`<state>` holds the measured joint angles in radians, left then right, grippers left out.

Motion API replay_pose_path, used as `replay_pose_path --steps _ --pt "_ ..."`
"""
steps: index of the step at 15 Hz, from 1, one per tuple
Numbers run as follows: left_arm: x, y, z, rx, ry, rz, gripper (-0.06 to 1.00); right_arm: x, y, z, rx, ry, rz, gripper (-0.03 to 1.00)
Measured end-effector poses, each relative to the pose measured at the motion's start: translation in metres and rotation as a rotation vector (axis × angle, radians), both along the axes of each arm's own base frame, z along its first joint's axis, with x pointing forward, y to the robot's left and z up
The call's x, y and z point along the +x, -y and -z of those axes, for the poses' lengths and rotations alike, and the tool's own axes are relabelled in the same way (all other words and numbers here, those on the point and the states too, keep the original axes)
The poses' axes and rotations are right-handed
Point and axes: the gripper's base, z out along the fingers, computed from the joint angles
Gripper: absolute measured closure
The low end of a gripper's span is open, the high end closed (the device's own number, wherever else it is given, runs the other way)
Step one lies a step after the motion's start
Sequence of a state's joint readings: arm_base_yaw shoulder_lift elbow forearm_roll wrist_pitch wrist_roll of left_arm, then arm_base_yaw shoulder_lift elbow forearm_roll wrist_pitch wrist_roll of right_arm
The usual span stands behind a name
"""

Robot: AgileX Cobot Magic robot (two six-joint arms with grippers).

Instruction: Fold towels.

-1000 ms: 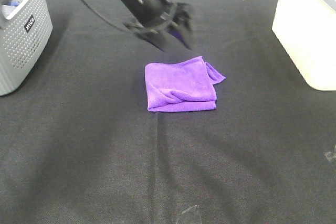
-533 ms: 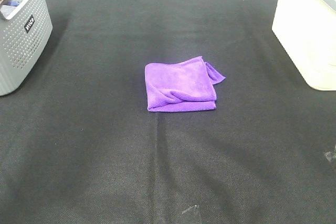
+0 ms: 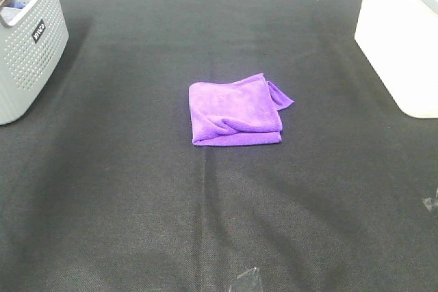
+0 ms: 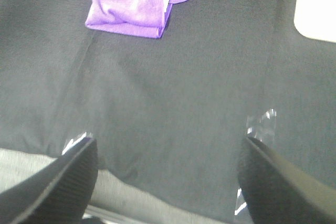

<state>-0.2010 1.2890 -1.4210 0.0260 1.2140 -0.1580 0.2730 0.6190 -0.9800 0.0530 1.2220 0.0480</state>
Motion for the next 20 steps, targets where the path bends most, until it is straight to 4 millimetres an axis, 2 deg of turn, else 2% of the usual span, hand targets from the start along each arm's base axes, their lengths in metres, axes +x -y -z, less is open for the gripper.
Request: replay_pose_path --steps 1,3,6,9,12,14,17,20 --pt "-0.065 -0.016 0.004 0.0 0.05 -0.045 0.29 -0.02 0.005 0.008 0.013 0.041 0.0 0.25" --pt "-0.124 -0.03 0.015 -0.007 0.125 -0.068 0.29 -0.037 0.01 0.023 0.02 0.067 0.0 0.25" --pt "-0.196 -0.047 0.046 -0.015 0.253 -0.078 0.29 -0.056 0.016 0.053 0.023 0.08 0.0 0.25" --pt "-0.24 -0.057 0.082 -0.027 0.365 -0.076 0.29 -0.073 0.021 0.084 0.032 0.115 0.0 0.25" --pt "-0.263 -0.061 0.11 -0.056 0.453 -0.073 0.29 -0.088 0.025 0.107 0.044 0.173 -0.003 0.25" --pt "-0.26 -0.057 0.121 -0.065 0.461 -0.038 0.29 -0.085 0.024 0.117 0.013 0.151 -0.022 0.25" --pt "-0.254 -0.049 0.12 -0.08 0.532 0.054 0.29 -0.079 0.022 0.117 0.011 0.211 -0.034 0.25" --pt "-0.252 -0.048 0.124 -0.058 0.52 0.086 0.29 -0.074 0.021 0.123 0.012 0.212 -0.032 0.25"
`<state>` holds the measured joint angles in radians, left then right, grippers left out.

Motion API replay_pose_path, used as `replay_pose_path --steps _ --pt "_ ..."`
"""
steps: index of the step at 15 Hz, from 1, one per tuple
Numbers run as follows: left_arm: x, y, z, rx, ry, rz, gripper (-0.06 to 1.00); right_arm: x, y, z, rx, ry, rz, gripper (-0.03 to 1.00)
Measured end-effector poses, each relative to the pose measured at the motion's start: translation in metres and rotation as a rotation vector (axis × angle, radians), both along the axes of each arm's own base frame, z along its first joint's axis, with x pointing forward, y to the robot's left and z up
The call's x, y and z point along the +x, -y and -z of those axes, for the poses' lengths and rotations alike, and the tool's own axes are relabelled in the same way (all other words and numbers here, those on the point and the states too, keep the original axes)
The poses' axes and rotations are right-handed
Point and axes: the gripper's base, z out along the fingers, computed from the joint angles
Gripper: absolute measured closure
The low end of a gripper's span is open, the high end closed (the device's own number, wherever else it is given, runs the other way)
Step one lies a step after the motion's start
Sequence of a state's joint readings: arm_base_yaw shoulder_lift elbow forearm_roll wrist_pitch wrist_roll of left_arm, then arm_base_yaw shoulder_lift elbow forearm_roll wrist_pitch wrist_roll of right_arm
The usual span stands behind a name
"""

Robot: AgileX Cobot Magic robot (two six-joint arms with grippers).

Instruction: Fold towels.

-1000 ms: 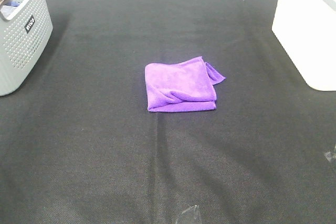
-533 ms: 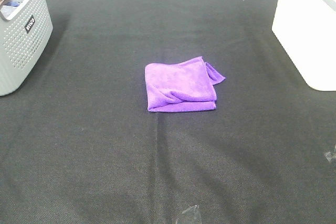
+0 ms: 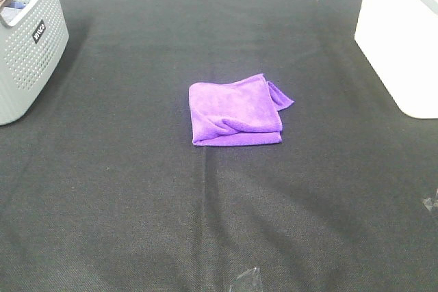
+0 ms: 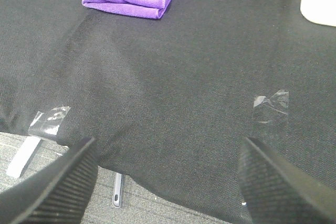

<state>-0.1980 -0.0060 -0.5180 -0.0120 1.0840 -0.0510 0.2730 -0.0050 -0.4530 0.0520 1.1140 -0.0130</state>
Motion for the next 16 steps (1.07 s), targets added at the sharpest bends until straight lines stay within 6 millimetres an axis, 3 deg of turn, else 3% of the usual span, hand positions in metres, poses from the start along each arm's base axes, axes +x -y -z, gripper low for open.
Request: replay_pose_path --steps 3,8,16 --pt "-0.0001 0.0003 0.0 0.0 0.0 -0.002 0.29 0.0 0.0 0.0 0.0 0.0 0.0 0.25" --pt "0.0001 0.0024 0.0 0.005 0.0 -0.23 0.29 0.0004 -0.0003 -0.0005 0.003 0.006 0.028 0.25" --pt "0.0001 0.0025 0.0 0.009 0.001 -0.229 0.29 0.0008 -0.0006 -0.0007 0.004 0.008 0.102 0.25"
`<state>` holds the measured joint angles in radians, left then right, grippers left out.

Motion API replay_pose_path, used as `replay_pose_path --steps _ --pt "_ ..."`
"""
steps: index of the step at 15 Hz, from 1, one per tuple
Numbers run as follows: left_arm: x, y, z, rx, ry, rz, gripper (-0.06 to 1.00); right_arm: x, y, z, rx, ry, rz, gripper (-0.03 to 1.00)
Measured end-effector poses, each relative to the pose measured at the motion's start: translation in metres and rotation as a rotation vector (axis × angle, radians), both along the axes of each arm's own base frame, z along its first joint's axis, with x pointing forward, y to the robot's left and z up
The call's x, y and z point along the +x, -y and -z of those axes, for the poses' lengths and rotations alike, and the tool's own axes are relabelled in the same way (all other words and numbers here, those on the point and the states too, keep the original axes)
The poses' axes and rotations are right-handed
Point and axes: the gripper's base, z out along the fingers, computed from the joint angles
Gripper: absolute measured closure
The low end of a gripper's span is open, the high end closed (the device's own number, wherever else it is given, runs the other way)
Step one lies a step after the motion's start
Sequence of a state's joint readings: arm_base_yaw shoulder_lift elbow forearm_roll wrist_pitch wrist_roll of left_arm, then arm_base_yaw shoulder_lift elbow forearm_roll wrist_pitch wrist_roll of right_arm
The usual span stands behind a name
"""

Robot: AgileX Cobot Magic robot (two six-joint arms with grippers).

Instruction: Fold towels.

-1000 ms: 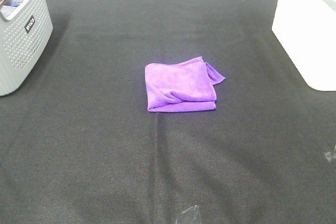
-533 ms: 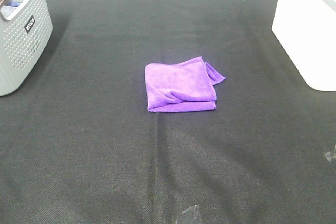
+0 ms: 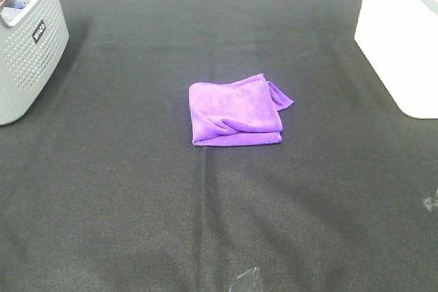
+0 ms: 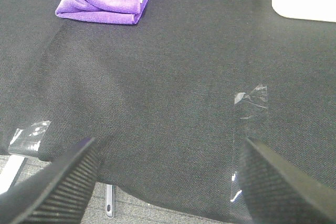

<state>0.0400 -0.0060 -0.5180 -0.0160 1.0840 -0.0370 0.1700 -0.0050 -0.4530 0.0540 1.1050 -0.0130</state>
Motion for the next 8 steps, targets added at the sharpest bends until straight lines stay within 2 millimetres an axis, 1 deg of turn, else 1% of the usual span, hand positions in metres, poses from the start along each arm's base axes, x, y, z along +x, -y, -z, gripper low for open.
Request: replay_pose_path --steps 8 --pt "0.0 0.0 0.0 0.0 0.0 0.0 0.29 0.0 0.0 0.0 0.0 0.0 0.0 0.25"
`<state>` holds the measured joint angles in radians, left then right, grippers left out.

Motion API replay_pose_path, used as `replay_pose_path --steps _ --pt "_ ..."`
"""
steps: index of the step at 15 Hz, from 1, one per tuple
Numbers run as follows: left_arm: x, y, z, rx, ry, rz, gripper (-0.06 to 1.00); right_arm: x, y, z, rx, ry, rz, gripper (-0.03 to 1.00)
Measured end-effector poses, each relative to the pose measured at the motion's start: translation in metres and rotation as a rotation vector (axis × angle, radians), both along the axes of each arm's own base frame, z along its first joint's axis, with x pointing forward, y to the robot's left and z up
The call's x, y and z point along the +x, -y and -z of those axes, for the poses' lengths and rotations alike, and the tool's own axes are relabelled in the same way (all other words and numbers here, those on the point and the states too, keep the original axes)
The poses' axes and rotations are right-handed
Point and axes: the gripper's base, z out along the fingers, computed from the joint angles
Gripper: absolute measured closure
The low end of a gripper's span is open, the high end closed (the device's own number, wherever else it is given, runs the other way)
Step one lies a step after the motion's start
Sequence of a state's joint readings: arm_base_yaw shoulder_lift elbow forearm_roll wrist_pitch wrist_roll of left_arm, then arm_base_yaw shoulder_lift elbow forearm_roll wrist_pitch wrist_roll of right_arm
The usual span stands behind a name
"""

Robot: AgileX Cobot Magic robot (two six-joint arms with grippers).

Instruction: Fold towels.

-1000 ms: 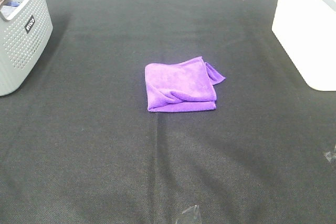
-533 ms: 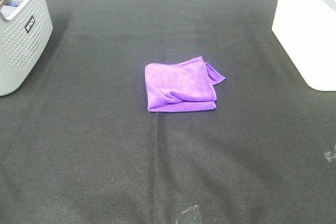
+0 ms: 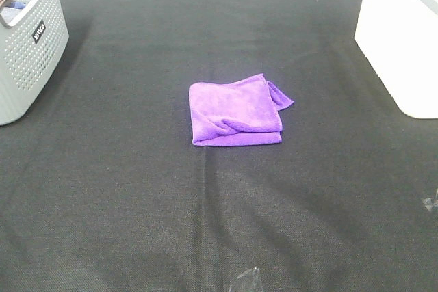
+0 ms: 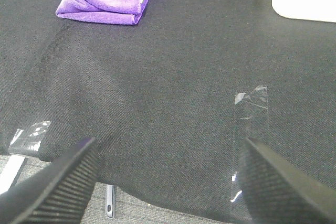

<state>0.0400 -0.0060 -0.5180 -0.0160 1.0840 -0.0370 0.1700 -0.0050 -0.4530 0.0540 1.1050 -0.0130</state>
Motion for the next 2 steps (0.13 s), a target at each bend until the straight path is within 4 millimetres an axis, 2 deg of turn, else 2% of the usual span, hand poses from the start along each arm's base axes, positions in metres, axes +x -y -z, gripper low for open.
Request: replay_pose_path --steps 2 --pt "0.0 0.0 0.0 0.0 0.0 0.0 0.29 0.0 0.0 0.0 0.0 0.0 0.0 0.25"
